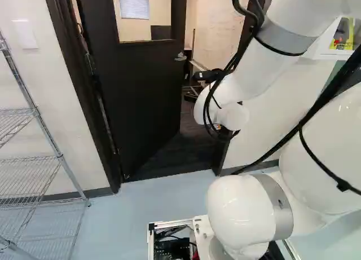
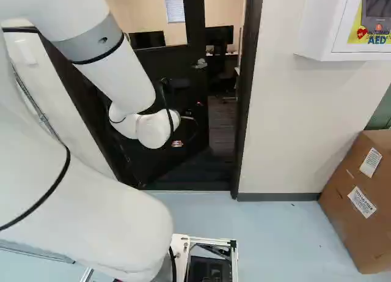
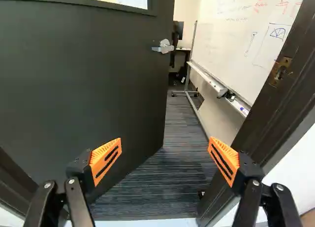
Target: Open the door and move inside
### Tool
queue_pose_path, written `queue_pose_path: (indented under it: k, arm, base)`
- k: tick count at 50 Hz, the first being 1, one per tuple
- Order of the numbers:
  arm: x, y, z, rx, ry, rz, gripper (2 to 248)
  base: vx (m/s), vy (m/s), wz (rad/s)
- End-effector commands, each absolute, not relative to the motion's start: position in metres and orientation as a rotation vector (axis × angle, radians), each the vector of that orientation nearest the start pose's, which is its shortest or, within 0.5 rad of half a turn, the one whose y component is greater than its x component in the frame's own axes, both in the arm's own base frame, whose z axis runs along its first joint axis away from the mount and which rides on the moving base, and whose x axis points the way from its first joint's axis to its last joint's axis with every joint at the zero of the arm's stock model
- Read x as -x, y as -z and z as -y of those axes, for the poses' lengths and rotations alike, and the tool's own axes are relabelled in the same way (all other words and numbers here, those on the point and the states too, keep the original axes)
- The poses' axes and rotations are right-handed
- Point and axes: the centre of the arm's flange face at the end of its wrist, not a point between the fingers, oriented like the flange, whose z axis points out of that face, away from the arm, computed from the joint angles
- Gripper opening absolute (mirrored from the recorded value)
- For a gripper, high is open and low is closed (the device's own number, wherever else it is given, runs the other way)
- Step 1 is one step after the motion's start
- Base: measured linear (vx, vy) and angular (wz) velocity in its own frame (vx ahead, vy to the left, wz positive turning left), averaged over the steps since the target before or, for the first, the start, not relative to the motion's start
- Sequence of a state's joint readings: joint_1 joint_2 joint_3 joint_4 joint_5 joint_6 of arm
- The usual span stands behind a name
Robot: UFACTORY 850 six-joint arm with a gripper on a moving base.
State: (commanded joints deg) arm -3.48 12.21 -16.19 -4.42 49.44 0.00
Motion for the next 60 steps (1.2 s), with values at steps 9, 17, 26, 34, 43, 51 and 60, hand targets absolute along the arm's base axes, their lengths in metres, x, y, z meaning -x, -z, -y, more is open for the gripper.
queue_pose_path:
  k: [9, 17, 26, 34, 43, 51, 60]
  arm:
    - [-0.3396, -0.4228, 0.0154, 2.464, 1.987, 0.045, 247]
    - [-0.3396, -0.4228, 0.0154, 2.464, 1.987, 0.045, 247]
    - [-0.3396, -0.4228, 0.0154, 2.464, 1.987, 0.045, 247]
    - [-0.3396, -0.4228, 0.0154, 2.464, 1.987, 0.045, 247]
    - [-0.3396, -0.4228, 0.0154, 2.464, 1.987, 0.045, 247]
    - [-0.3396, -0.4228, 0.0154, 2.464, 1.987, 0.045, 247]
    - [-0.3396, -0.4228, 0.0154, 2.464, 1.987, 0.045, 247]
  base:
    - [0.0, 0.0, 0.0]
    - [0.038, 0.018, 0.011]
    - [0.042, 0.001, -0.009]
    - [0.044, 0.0, -0.007]
    - [0.053, 0.016, -0.011]
    - [0.071, 0.027, -0.01]
    - [0.083, 0.033, -0.013]
